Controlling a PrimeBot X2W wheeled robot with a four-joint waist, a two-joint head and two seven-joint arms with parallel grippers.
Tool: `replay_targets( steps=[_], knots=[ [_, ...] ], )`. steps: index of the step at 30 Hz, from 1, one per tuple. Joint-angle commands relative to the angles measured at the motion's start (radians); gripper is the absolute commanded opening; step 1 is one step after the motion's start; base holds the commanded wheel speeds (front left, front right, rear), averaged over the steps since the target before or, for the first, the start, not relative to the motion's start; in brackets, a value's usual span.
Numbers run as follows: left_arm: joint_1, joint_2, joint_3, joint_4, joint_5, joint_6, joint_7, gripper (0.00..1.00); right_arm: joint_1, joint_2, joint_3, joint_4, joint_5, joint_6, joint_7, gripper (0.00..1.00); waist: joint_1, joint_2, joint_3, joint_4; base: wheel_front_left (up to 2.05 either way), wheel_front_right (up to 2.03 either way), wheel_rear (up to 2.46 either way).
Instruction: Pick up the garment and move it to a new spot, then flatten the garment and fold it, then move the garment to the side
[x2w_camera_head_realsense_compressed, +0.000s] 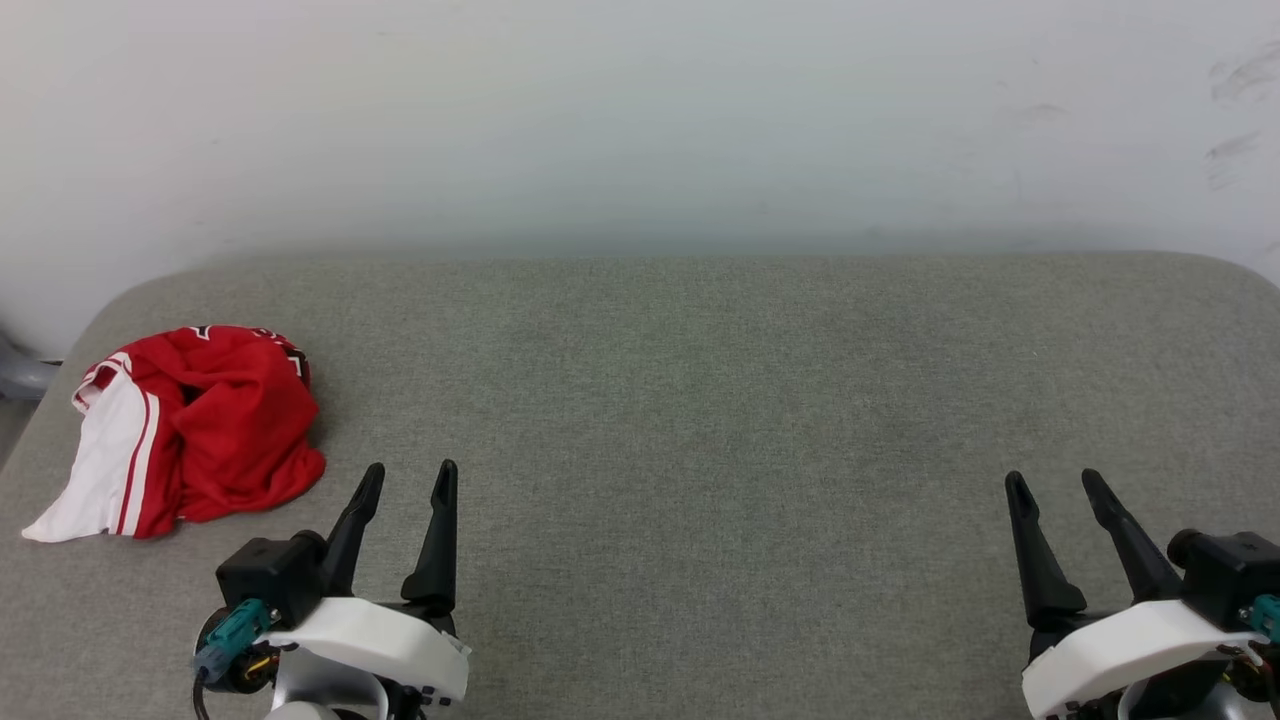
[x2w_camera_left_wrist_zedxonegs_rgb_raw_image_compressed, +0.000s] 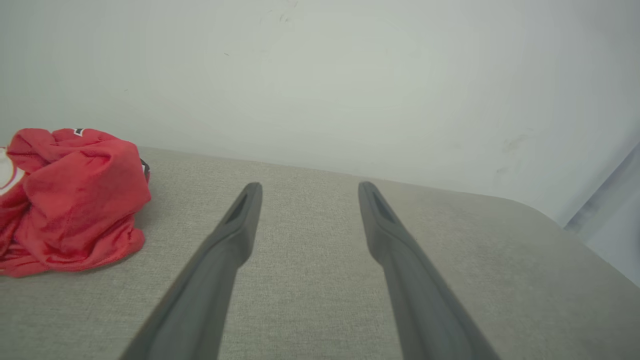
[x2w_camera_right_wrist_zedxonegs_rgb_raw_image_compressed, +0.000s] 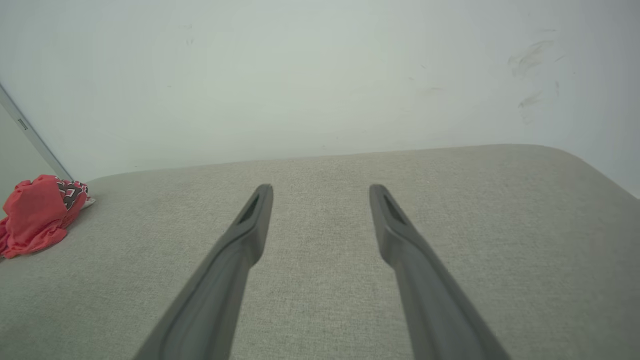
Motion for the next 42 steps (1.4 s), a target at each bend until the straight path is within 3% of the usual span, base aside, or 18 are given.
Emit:
replay_targets(
  steps=[1,25,32,42],
  knots=[
    [0.000,0.009,-0.002,-0.006,0.022,0.004,-0.007,1.00,0.002,0.003,-0.003,-0.015,-0.027,0.000,-0.004,1.00,0.0000,0.0000,0.000,0.000,0.00,0.00,0.00],
    [-0.003,-0.010,-0.013,0.036,0.162,-0.005,-0.059,1.00,0.018,0.007,-0.018,-0.033,-0.128,0.000,-0.023,1.00,0.0000,0.0000,-0.007,0.006,0.00,0.00,0.00],
    [-0.016,-0.030,0.010,0.046,0.171,-0.015,-0.073,1.00,0.020,0.007,-0.003,-0.039,-0.154,0.000,-0.033,1.00,0.0000,0.0000,-0.012,0.064,0.00,0.00,0.00],
    [-0.029,-0.031,0.051,0.067,0.237,0.006,-0.093,1.00,0.012,0.007,0.030,-0.047,-0.215,0.000,-0.050,1.00,0.0000,0.0000,-0.013,0.212,0.00,0.00,0.00]
  ],
)
